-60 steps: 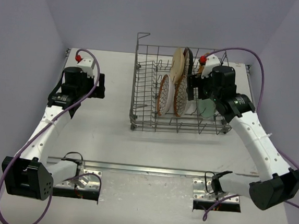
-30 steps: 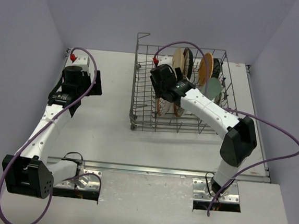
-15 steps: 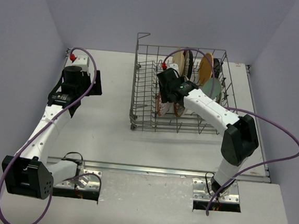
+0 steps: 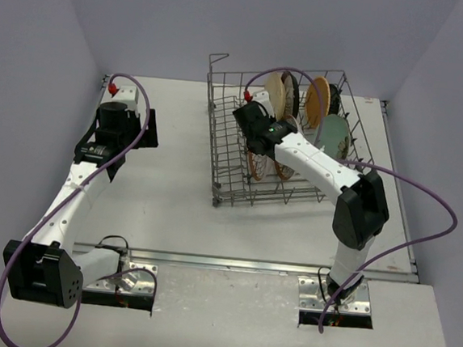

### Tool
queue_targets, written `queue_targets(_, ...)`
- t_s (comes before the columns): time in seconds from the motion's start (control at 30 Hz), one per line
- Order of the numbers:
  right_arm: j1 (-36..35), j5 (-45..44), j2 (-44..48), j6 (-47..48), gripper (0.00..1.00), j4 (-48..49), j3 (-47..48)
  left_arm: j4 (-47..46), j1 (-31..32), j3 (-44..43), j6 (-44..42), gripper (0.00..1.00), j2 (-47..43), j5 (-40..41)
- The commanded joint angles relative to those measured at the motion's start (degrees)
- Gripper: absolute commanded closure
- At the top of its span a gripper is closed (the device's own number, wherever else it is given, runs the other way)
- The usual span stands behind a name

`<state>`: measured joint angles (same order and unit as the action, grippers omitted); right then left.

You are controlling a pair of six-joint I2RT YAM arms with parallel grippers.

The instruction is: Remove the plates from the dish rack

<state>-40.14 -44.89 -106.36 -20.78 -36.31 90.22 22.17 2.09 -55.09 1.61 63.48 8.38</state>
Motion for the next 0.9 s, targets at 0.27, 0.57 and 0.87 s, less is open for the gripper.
queue_targets(0.27, -5.0, -11.9, 3.6, 31.4, 1.00, 24.1, 2.6, -1.7, 0.2, -2.6, 0.5, 0.00, 0.2, -0.2)
queue_targets(0.57, -6.8, -15.1, 7.4, 45.0, 1.00, 38.9, 0.1, -1.0, 0.2, -3.2, 0.0, 0.00, -0.3, 1.1)
queue_targets(0.87, -6.1, -12.4, 15.9, 48.6, 1.00, 42.2, -0.8, -2.3, 0.2, -6.7, -0.6, 0.00, -2.9, -6.5)
